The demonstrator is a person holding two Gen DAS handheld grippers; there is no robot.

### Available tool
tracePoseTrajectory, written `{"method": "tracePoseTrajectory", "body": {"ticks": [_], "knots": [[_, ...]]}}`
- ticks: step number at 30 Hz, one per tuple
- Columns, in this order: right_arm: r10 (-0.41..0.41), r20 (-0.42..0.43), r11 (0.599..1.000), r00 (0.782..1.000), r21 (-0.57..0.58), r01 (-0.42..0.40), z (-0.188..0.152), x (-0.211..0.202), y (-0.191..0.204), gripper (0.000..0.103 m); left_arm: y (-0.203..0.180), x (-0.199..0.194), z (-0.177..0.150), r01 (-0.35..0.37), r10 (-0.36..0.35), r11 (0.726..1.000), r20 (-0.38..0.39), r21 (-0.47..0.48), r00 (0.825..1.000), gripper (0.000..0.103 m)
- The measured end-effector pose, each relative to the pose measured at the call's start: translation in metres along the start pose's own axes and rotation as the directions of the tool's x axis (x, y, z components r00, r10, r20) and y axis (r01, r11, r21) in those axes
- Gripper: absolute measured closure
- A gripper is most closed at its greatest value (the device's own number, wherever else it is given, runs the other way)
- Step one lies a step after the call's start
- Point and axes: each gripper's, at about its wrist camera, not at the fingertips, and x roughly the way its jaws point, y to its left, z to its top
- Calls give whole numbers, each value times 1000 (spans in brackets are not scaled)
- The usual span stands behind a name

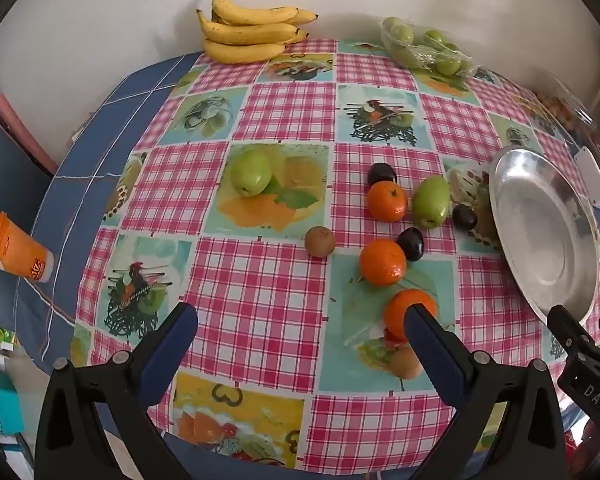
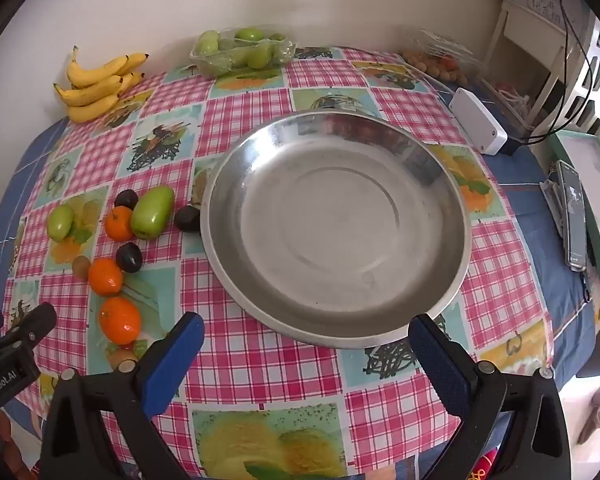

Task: Organize fruits

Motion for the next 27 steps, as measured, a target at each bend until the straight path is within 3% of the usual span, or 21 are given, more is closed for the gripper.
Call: {"method": "tracePoseTrajectory", "body": {"ticks": [27], "knots": [[-17, 2, 1000, 1000, -24, 17, -2, 2, 3, 0, 3, 2, -1, -29, 29, 1000, -2, -5, 1000, 0]]}}
